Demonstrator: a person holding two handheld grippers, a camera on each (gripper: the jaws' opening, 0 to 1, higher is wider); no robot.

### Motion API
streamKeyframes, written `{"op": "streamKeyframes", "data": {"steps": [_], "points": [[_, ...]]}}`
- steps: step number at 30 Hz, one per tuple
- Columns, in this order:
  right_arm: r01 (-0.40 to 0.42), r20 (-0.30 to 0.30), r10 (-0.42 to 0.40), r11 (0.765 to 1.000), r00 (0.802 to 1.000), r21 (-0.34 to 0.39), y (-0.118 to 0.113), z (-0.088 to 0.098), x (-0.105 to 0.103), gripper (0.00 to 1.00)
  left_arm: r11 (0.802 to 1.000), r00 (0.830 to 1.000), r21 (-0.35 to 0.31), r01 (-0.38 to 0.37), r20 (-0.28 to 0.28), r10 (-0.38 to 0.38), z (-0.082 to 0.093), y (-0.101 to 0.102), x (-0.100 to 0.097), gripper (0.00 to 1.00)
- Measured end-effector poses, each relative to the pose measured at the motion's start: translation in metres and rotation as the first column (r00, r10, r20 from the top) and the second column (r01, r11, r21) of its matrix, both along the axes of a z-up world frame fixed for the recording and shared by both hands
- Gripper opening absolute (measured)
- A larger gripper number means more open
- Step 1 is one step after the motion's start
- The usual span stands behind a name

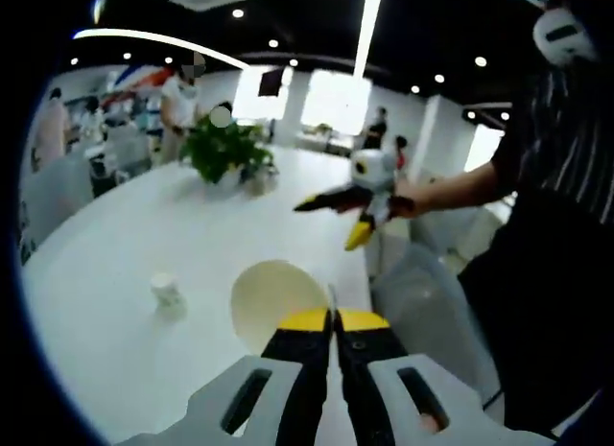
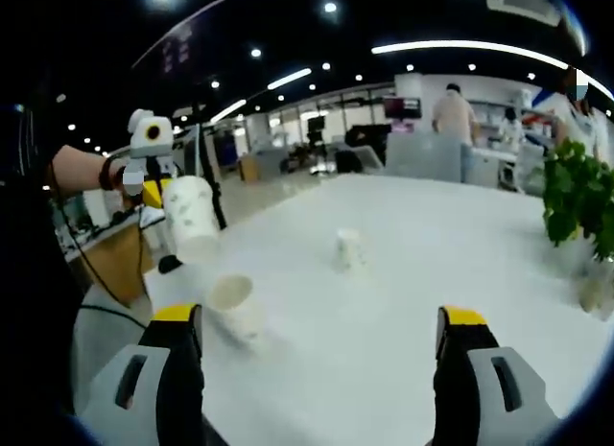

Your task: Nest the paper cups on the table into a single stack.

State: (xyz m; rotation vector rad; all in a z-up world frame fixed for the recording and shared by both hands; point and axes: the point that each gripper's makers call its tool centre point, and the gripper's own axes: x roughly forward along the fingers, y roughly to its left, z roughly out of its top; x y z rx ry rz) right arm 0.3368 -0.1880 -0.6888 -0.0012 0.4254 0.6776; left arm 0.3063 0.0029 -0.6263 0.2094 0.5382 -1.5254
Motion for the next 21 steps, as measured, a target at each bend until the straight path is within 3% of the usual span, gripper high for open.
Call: {"op": "streamKeyframes", "data": {"steps": [5, 10, 21], "points": [[0.008, -0.007, -0.008, 1.000, 1.000, 0.005, -0.001, -0.002, -0.001, 0.99, 0.995, 0.998, 0.102, 0.012, 0.060, -0.018, -0.010, 0.004, 0.007, 0.00], [0.013, -0.017, -0.013, 1.000, 1.000, 0.015, -0.003, -0.005, -0.004, 0.99, 0.993, 0.995, 0.111, 0.029, 0.096, -0.040, -0.004, 0.001, 0.010, 0.00], [0.016, -0.027, -0.015, 1.000, 1.000, 0.026, -0.001, -0.008, -0.007, 0.99, 0.964, 0.980, 0.240, 0.116, 0.128, -0.150, -0.019, 0.001, 0.004, 0.00]]}}
